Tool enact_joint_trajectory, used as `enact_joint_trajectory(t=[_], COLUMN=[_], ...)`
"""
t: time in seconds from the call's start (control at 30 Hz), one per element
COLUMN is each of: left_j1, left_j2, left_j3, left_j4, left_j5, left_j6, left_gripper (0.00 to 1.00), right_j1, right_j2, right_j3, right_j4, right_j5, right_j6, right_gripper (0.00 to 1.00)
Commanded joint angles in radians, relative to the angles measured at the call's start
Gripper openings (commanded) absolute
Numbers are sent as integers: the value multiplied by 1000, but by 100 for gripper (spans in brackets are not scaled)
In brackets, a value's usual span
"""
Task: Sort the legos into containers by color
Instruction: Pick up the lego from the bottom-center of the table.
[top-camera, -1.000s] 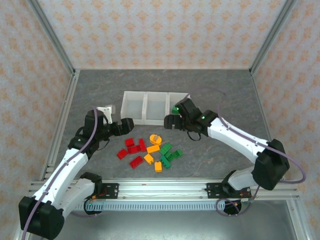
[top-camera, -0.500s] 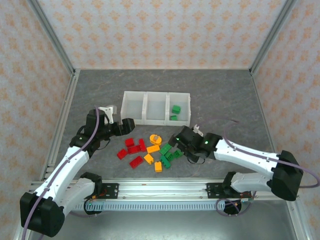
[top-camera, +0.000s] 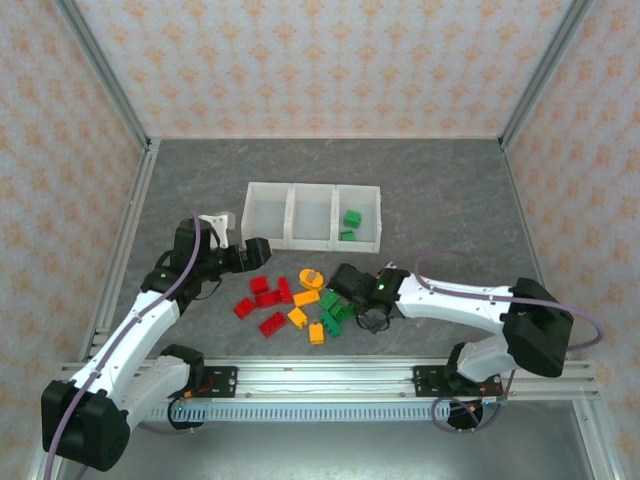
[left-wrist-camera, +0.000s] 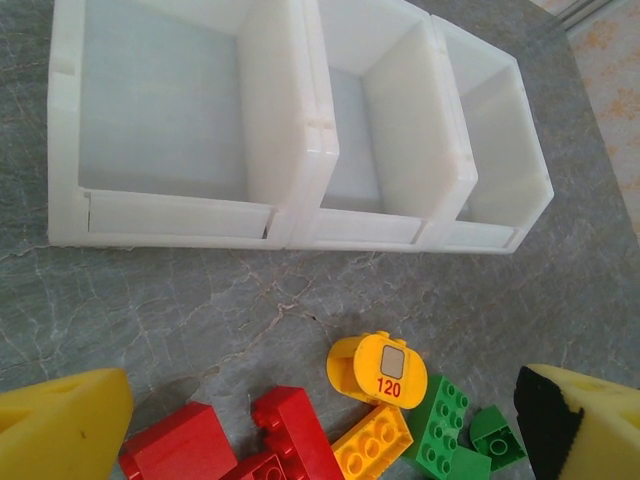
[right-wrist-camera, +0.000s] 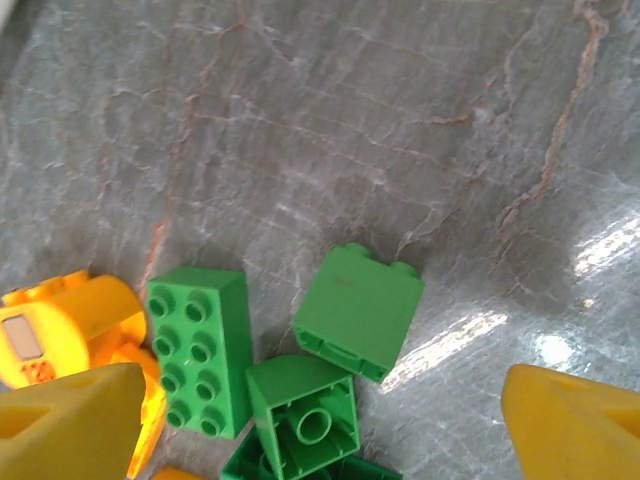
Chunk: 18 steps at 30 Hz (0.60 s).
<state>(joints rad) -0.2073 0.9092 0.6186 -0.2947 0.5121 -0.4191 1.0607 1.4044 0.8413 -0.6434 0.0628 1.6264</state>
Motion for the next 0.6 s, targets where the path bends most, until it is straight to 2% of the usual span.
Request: enact_joint_trajectory(t=[0.0, 0.1, 0.17, 0.53, 0.57], left_j1=[-19, -30, -33, -44, -44], left_j2=[-19, -26, -24, -30, -30], left_j3=[-11, -11, -11, -11, -10], left_j4=[28, 25, 26, 22, 22], left_j5=[19, 13, 12, 0, 0], left_j6=[-1, -1, -1, -3, -1], left_gripper=[99, 99, 99, 99, 99], right_j1=[7, 7, 9, 9, 9], right_j2=[27, 48, 75, 178, 182], right_j3=[-24, -34, -18, -28, -31], right_j4=[-28, 0, 2, 33, 33], right_j5=[56, 63, 66, 42, 43], right_j6=[49, 37, 6, -34, -37], right_gripper=[88, 82, 71, 64, 49])
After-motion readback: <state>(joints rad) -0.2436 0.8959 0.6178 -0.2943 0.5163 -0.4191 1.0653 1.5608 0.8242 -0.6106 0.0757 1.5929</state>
